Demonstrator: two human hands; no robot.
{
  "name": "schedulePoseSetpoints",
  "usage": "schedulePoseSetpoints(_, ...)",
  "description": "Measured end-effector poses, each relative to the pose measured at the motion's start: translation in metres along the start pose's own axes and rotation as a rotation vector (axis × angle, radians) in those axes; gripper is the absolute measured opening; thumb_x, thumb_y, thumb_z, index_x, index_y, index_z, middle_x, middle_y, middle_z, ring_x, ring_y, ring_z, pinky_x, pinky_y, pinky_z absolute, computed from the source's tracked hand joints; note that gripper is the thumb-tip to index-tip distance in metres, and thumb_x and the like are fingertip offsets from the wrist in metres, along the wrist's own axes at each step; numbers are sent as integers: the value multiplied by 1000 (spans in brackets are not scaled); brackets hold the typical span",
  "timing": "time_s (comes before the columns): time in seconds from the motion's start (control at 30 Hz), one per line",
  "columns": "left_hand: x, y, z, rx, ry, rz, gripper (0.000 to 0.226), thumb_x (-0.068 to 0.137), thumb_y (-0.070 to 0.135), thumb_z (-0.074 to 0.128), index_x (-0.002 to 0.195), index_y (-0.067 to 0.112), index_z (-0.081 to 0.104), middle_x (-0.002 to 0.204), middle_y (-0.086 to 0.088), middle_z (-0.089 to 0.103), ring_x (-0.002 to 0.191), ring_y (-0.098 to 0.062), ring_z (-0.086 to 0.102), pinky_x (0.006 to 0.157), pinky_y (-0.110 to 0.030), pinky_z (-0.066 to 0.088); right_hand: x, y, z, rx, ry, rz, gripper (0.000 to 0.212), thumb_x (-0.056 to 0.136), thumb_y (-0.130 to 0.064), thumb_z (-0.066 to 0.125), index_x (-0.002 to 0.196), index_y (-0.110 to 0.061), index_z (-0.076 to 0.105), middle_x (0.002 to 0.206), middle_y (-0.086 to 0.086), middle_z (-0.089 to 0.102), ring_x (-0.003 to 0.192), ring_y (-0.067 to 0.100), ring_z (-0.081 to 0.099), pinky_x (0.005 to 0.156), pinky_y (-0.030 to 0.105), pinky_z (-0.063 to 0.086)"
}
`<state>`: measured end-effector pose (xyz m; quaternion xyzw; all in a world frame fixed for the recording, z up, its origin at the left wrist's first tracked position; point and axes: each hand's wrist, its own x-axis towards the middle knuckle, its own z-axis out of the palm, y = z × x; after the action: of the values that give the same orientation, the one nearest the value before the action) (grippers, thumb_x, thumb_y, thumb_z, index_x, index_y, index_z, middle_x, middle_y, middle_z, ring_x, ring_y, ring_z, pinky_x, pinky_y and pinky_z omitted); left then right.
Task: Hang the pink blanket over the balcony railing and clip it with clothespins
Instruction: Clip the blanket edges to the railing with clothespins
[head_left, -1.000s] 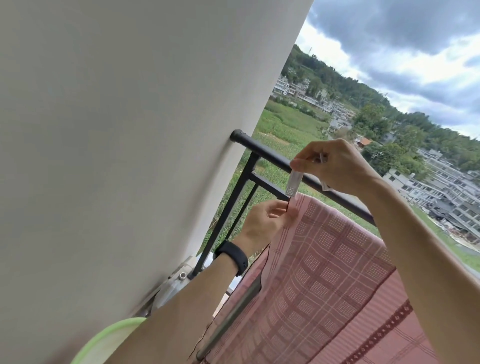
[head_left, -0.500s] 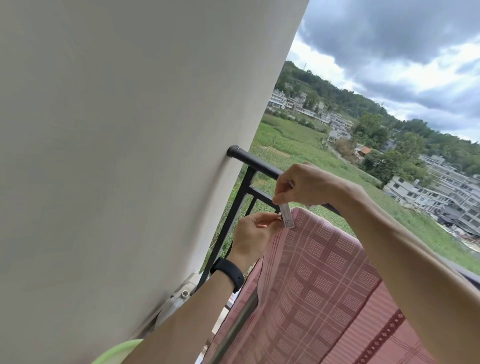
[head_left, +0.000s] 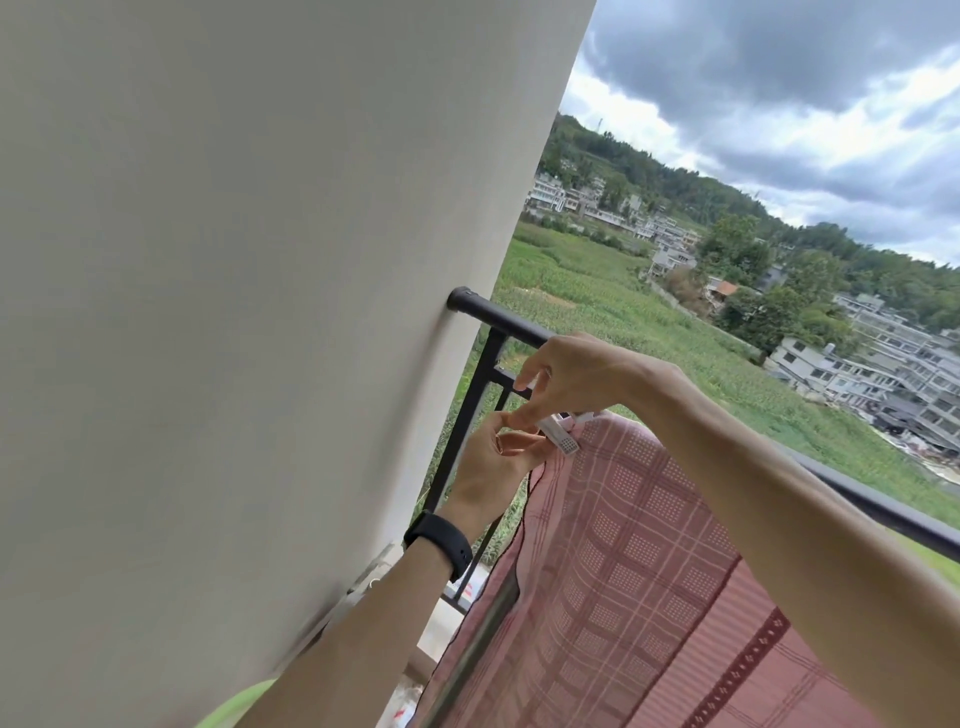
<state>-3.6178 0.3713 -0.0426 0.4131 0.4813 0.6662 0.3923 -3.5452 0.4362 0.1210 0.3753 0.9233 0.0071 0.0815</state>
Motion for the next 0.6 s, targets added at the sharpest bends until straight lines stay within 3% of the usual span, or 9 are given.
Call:
schedulePoseSetpoints(0.03, -1, -3, 2, 2, 4, -3, 31, 80, 31, 79, 105, 23, 62, 95, 7, 73, 94, -7, 67, 91, -33, 50, -4, 3, 3, 46, 58, -10, 69, 61, -77, 67, 116, -35, 68, 100, -16, 70, 78, -3, 61, 69, 22, 52)
schedulePoseSetpoints(0.1, -6, -13, 4, -4, -16, -17, 28, 83, 31, 76, 104, 24, 60, 100, 6, 70, 96, -10, 66, 89, -31, 52, -17, 7, 11, 179, 267, -39, 56, 71, -72, 60, 109, -33, 69, 93, -14, 71, 64, -9, 57, 55, 11, 42)
schedulePoseSetpoints(0.2, -9, -33, 2, -25, -76, -72, 35, 82, 30, 78, 110, 26, 58, 107, 6, 68, 101, -11, 65, 88, -29, 52, -53, 9, 31, 536, 572, -80, 17, 89, -46, 62, 95, -32, 69, 78, -12, 69, 57, -7, 58, 48, 10, 42)
schedulePoseSetpoints(0.27, -10, -50, -2, -9, -94, -90, 48, 76, 37, 82, 115, 25, 56, 110, 5, 66, 103, -13, 64, 85, -27, 53, -79, 8, 57, 750, 629, -120, 19, 88, -42, 62, 95, -26, 72, 81, -8, 71, 63, 3, 63, 52, 15, 48)
schedulePoseSetpoints(0.33, -15, -74, -7, 26, -68, -117, 64, 62, 49, 82, 115, 26, 55, 110, 3, 64, 102, -15, 62, 83, -25, 52, -94, 8, 99, 812, 546, -90, 19, 90, -39, 62, 98, -25, 73, 85, -8, 71, 74, 8, 67, 62, 20, 53)
schedulePoseSetpoints(0.43, -20, -124, -14, 141, -23, -206, 62, 55, 53, 76, 109, 31, 53, 111, 3, 63, 104, -16, 61, 88, -30, 52, -91, 17, 184, 872, 298, 110, 13, 98, -28, 57, 100, -33, 69, 80, -12, 69, 68, -2, 61, 60, 14, 45)
schedulePoseSetpoints(0.5, -25, -161, -16, 265, -76, -294, 58, 66, 42, 76, 117, 32, 52, 118, 1, 60, 108, -18, 59, 93, -33, 51, -83, 28, 251, 862, 158, 273, 14, 101, -29, 53, 103, -36, 65, 81, -10, 65, 64, -3, 59, 60, 18, 46)
schedulePoseSetpoints(0.6, -36, -207, -18, 487, -217, -373, 64, 83, 20, 68, 140, 28, 42, 136, -2, 52, 127, -20, 49, 99, -36, 47, -79, 30, 338, 835, 37, 482, 21, 102, -34, 50, 118, -25, 61, 98, -7, 63, 79, -2, 61, 68, 21, 50)
